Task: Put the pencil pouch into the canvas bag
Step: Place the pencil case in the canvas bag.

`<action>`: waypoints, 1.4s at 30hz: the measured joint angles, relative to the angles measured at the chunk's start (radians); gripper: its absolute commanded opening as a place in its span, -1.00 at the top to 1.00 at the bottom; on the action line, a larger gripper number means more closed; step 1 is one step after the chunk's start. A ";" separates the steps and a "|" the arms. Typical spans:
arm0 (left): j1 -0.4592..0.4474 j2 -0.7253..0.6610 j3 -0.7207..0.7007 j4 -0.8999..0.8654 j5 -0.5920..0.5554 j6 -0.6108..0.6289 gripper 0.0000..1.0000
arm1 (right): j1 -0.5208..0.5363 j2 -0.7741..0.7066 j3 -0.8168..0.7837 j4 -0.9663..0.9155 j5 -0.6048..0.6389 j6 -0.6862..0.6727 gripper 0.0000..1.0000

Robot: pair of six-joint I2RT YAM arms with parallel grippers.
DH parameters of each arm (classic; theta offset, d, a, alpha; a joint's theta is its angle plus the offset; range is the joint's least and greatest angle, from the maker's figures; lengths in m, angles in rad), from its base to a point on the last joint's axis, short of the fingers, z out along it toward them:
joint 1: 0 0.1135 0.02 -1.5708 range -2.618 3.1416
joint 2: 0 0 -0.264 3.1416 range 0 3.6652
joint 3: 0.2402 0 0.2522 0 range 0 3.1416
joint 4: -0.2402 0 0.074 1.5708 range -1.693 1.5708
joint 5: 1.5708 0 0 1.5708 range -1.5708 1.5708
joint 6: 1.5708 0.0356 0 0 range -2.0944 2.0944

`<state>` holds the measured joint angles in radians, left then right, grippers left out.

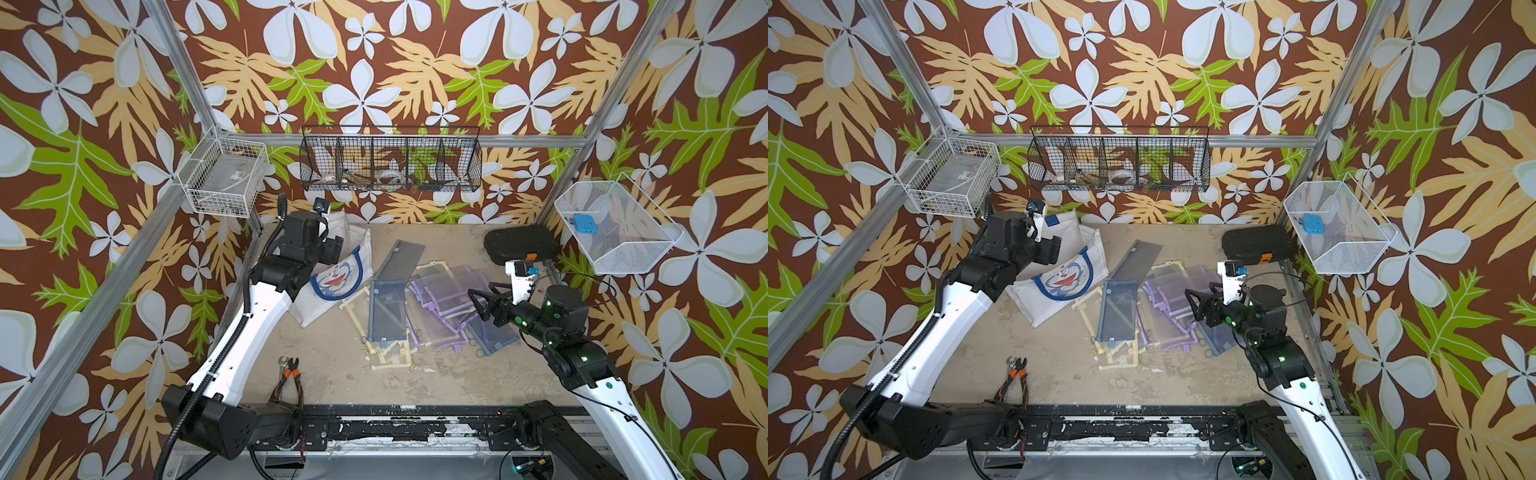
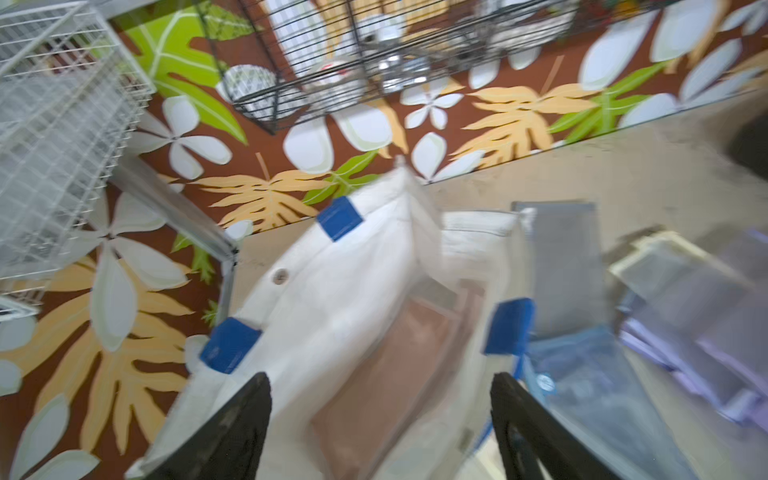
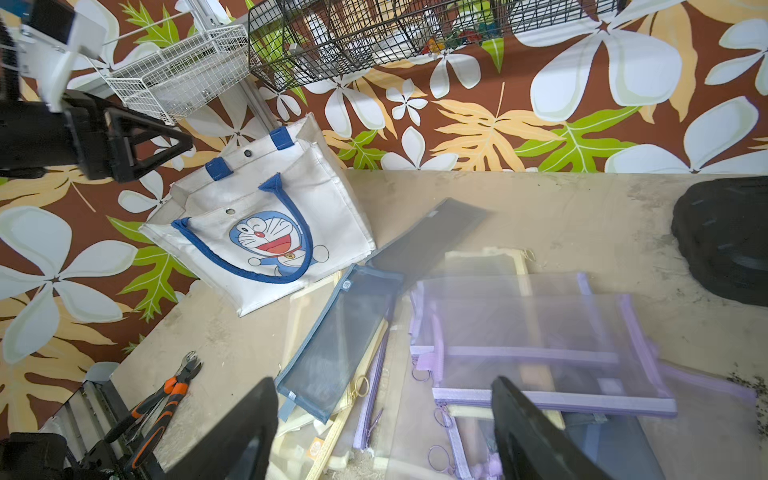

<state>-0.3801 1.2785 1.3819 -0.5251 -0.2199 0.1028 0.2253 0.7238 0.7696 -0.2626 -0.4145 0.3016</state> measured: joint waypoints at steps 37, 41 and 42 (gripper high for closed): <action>-0.321 -0.457 -0.921 0.476 0.306 -0.695 -0.61 | 0.290 0.894 0.113 0.282 -0.127 0.083 -0.57; -0.321 -0.488 -0.932 0.487 0.316 -0.697 -0.60 | 0.296 0.966 0.144 0.309 -0.129 0.093 -0.52; -0.320 -0.496 -0.935 0.489 0.316 -0.699 -0.60 | 0.297 0.985 0.152 0.316 -0.131 0.095 -0.50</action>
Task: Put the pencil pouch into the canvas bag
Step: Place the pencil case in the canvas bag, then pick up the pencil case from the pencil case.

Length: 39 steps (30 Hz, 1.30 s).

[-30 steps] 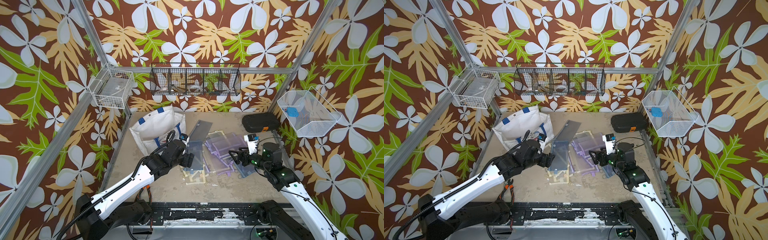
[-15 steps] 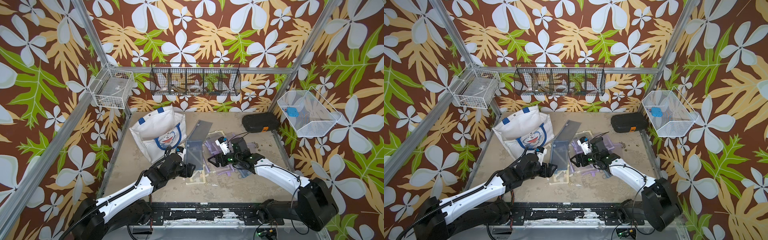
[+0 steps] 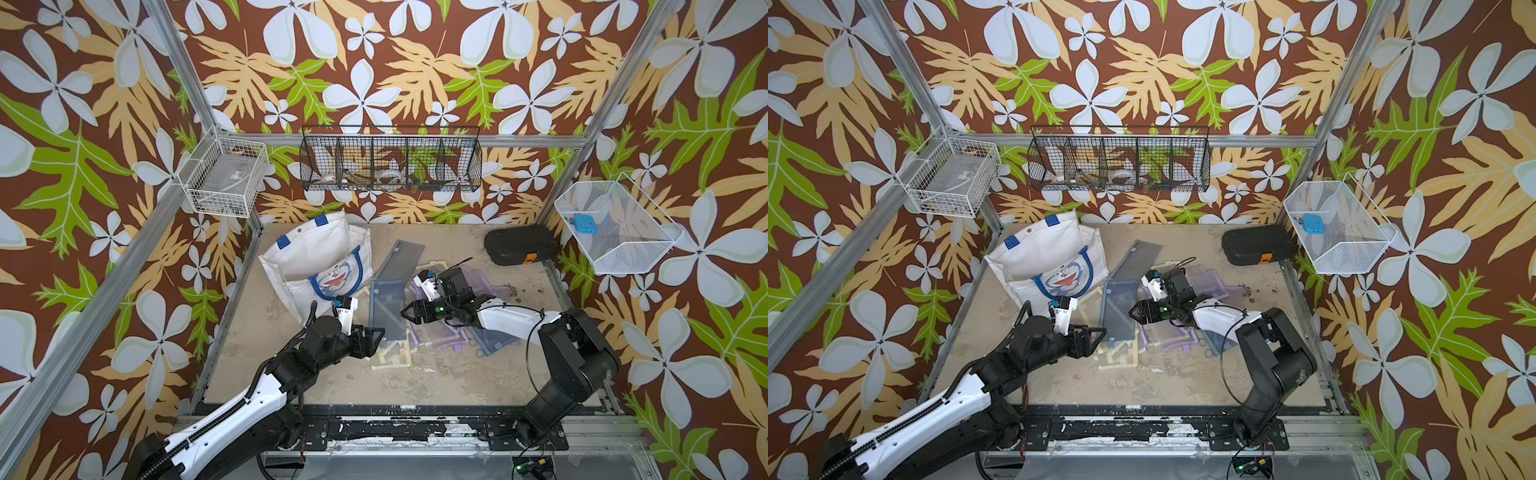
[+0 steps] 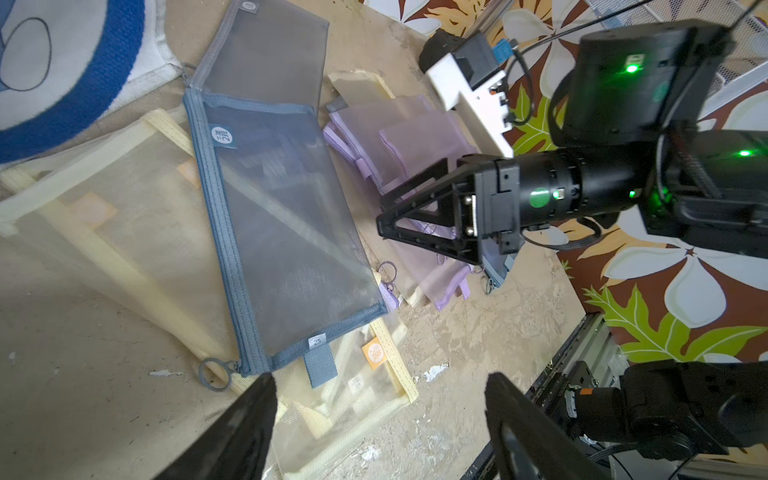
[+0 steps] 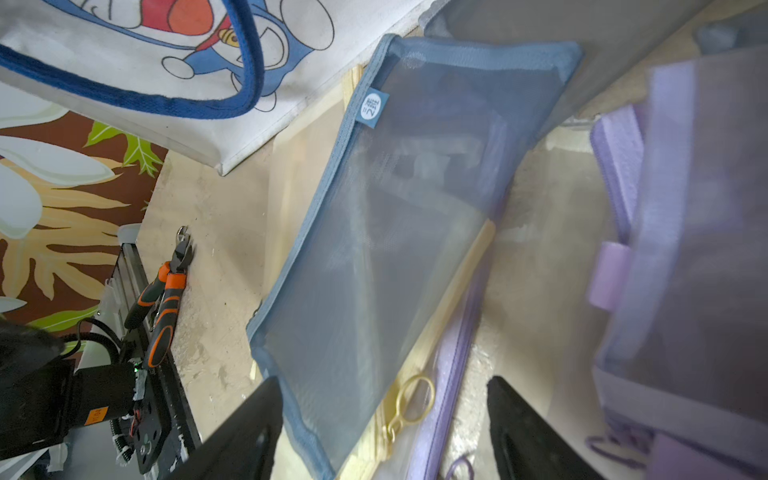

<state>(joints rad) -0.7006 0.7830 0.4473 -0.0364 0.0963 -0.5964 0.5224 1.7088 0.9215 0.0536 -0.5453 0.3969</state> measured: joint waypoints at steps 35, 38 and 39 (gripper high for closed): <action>0.021 0.006 -0.029 0.090 0.078 -0.029 -0.52 | 0.002 0.244 0.164 0.140 -0.065 0.100 0.31; 0.021 0.004 -0.029 0.090 0.085 -0.029 -0.51 | 0.003 0.261 0.185 0.134 -0.057 0.099 0.42; 0.021 0.003 -0.029 0.090 0.088 -0.029 -0.51 | 0.003 0.265 0.190 0.132 -0.055 0.099 0.42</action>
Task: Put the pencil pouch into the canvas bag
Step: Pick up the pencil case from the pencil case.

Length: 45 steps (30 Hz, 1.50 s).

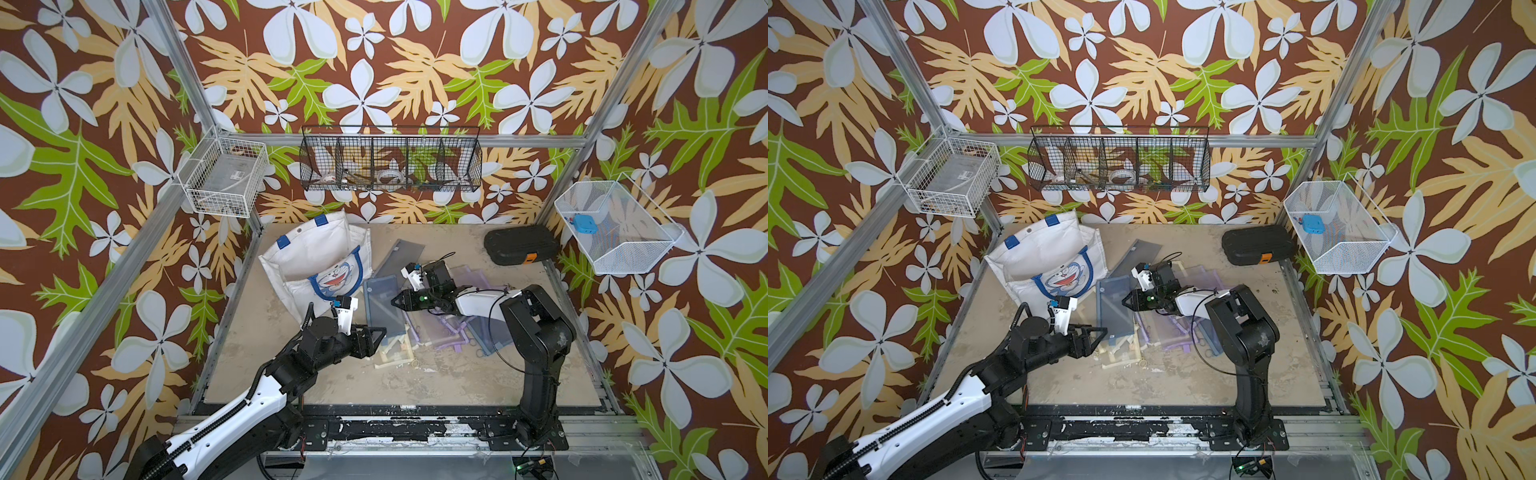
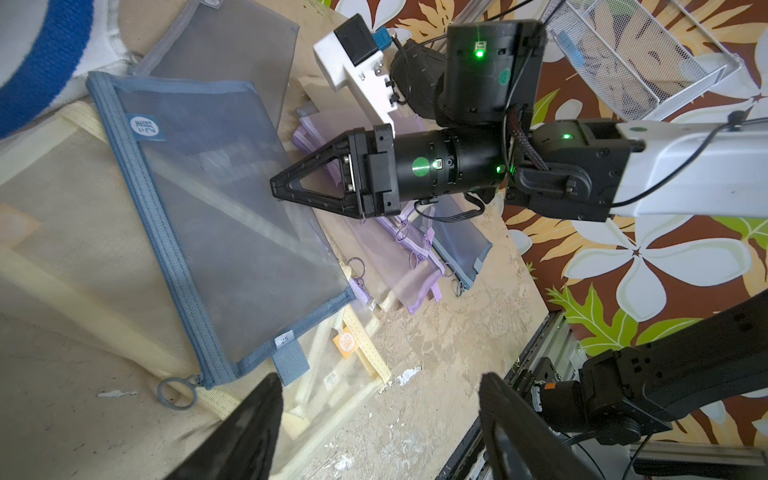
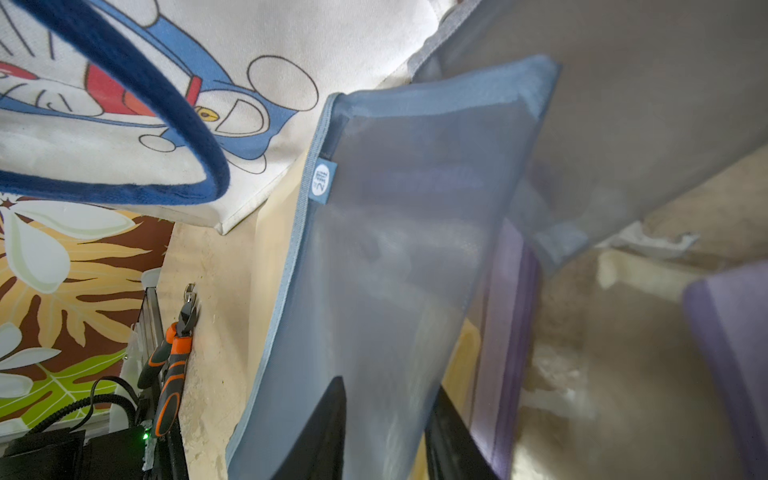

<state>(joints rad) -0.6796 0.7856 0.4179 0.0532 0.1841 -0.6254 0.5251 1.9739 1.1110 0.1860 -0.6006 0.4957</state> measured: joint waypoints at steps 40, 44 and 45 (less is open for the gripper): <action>0.000 -0.023 0.031 -0.047 -0.019 0.003 -0.50 | 0.031 -0.089 -0.090 -0.032 0.028 -0.035 0.99; 0.000 -0.030 0.047 -0.060 -0.019 0.003 -0.49 | 0.031 -0.129 -0.108 -0.030 0.028 -0.037 1.00; 0.000 -0.031 0.054 -0.064 -0.019 0.003 -0.49 | 0.031 -0.140 -0.111 -0.030 0.028 -0.037 1.00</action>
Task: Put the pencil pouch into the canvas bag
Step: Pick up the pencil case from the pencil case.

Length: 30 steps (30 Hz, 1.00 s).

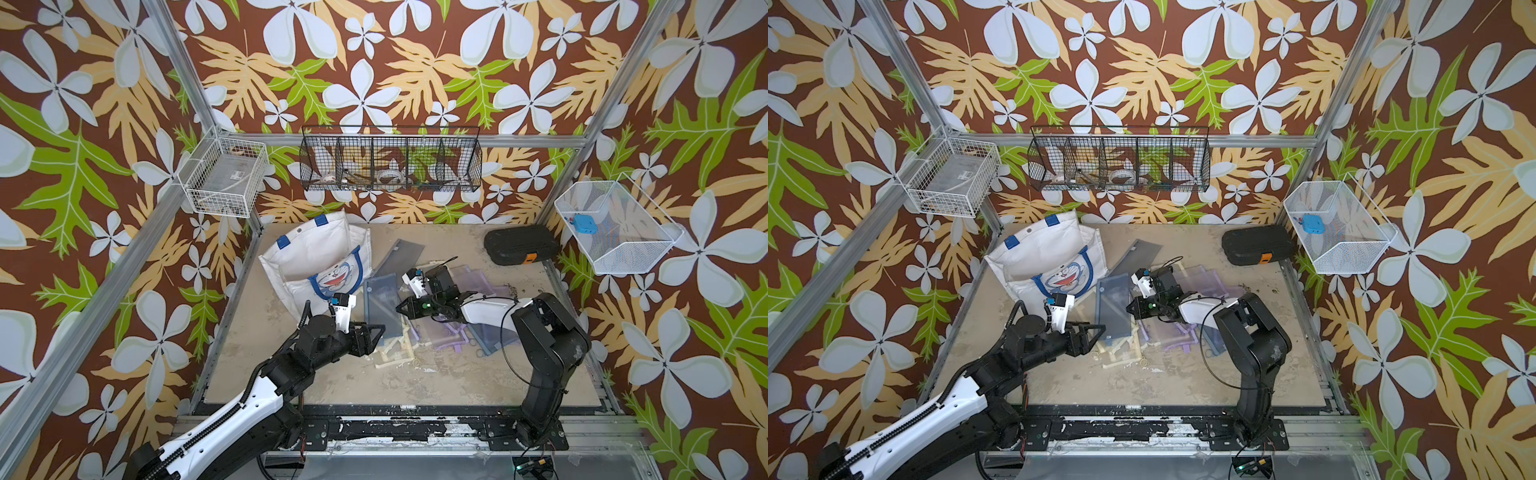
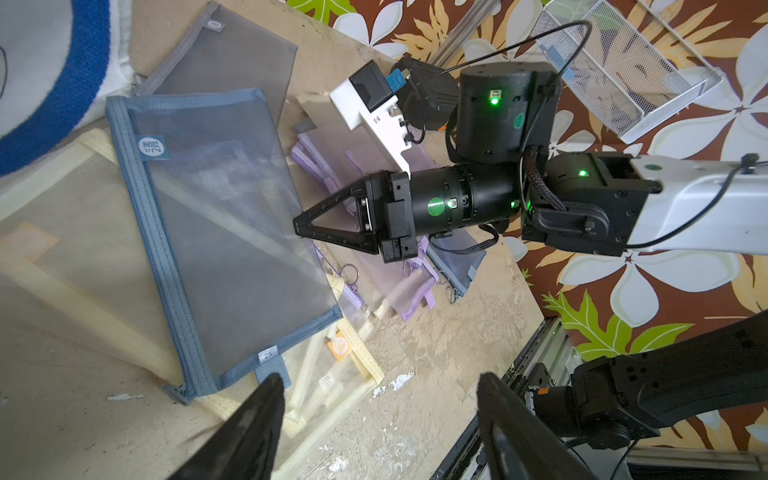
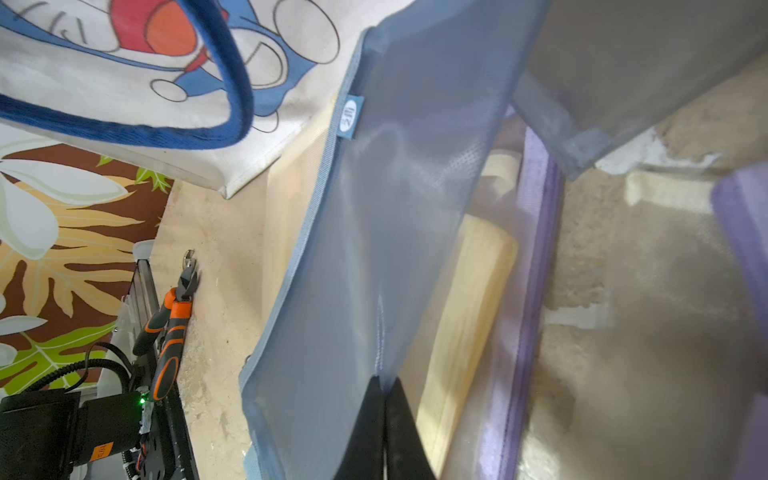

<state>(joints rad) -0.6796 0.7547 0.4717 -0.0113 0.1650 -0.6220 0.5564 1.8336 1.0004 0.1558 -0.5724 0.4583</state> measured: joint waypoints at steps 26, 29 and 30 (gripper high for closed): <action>0.179 0.015 0.011 0.305 0.390 0.084 -0.62 | 0.000 -0.846 -0.166 -0.143 -0.269 -0.212 1.00; 0.179 0.020 -0.006 0.419 0.459 0.057 -0.65 | 0.000 -0.862 -0.162 -0.158 -0.314 -0.229 1.00; 0.179 0.027 -0.006 0.451 0.475 0.050 -0.66 | 0.000 -0.865 -0.163 -0.161 -0.330 -0.231 1.00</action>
<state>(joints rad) -0.5003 0.7822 0.4660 0.4393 0.6399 -0.5720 0.5568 0.9684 0.8379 -0.0051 -0.9028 0.2276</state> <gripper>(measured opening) 0.824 0.055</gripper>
